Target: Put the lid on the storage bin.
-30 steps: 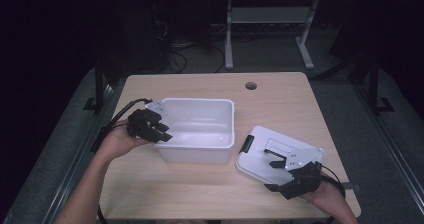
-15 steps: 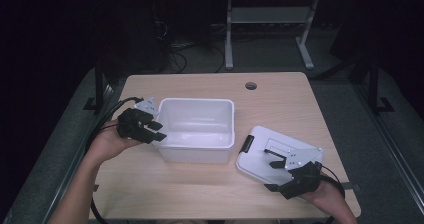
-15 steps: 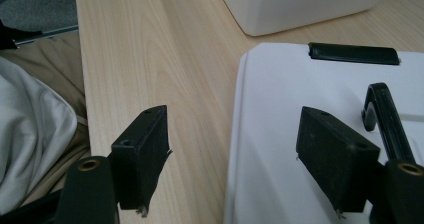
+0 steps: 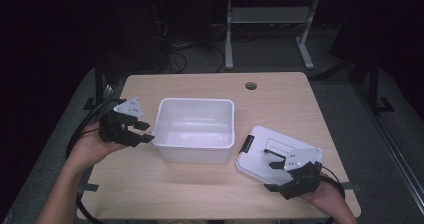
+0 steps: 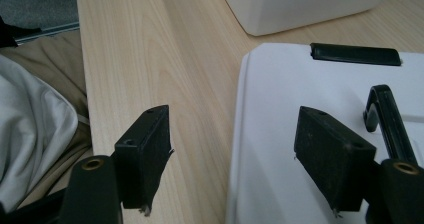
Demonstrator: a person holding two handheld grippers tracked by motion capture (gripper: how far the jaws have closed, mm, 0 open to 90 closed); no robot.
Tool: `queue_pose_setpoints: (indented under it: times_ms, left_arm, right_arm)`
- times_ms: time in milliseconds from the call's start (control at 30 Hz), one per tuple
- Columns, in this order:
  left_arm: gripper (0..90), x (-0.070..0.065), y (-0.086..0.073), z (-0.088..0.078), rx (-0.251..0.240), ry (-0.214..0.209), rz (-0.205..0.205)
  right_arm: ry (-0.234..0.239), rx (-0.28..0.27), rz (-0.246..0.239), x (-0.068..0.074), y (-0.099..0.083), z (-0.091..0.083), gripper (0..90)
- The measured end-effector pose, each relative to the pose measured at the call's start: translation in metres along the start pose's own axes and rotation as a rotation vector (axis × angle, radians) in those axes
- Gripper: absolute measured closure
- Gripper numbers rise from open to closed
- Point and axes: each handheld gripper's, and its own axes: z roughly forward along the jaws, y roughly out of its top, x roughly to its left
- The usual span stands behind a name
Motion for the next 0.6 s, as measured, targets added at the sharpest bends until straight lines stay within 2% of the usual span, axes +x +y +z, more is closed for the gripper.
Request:
queue_pose_setpoints:
  times_ms: [300, 467, 533, 600]
  left_arm:
    - [53.8, -0.006, -0.012, -0.007, -0.014, 0.011, -0.010]
    - [52.7, -0.013, -0.019, -0.012, -0.037, 0.018, -0.011]
    - [52.2, -0.016, -0.022, -0.013, -0.042, 0.023, -0.011]
    - [52.2, -0.018, -0.026, -0.014, -0.042, 0.024, -0.013]
  right_arm:
    - [-0.011, 0.003, -0.033, 0.002, 0.008, -0.003, 30.8]
    - [-0.011, 0.004, -0.025, 0.003, 0.010, -0.005, 31.7]
    - [0.001, 0.001, 0.001, 0.003, 0.011, -0.007, 31.7]
    - [-0.002, 0.001, -0.007, 0.003, 0.011, -0.008, 31.7]
